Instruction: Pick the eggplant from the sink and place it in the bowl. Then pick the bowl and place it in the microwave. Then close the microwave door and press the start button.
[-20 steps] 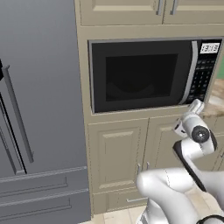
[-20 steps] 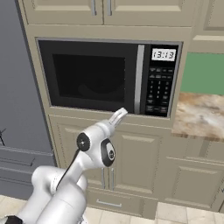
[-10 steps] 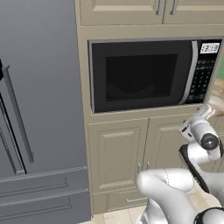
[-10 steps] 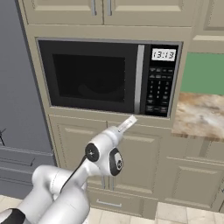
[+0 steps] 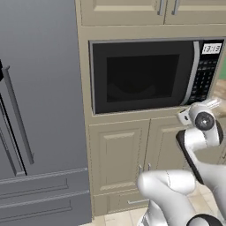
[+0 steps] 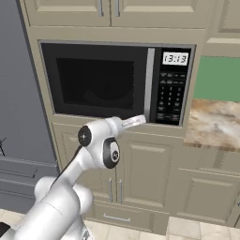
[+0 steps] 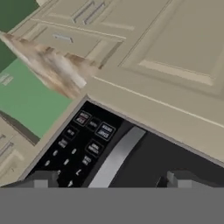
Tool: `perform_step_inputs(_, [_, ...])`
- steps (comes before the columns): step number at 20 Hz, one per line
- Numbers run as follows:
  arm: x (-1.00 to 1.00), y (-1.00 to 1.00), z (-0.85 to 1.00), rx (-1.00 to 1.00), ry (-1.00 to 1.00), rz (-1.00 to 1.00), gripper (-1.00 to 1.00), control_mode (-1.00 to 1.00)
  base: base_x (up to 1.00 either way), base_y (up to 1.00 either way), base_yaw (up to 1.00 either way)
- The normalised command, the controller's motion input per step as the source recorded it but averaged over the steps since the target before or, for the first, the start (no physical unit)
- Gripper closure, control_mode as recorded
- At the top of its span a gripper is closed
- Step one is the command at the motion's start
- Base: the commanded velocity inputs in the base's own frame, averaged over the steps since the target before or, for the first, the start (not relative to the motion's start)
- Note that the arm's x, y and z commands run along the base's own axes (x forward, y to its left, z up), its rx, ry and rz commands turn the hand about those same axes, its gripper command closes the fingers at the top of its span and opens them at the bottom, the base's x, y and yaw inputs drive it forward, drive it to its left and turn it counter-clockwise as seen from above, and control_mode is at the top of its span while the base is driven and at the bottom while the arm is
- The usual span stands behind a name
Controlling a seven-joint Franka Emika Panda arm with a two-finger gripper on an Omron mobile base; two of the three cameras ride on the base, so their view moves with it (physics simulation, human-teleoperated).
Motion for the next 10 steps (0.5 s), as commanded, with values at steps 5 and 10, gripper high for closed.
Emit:
perform_step_inputs(5, [-0.11, -0.31, 0.04, 0.41, 0.09, -0.03, -1.0, -1.0, 0.0, 0.0, 0.0])
perform_step_inputs(10, [-0.25, -0.14, 0.2, 0.52, 0.12, -0.15, -1.0, -1.0, 0.0, 0.0, 0.0])
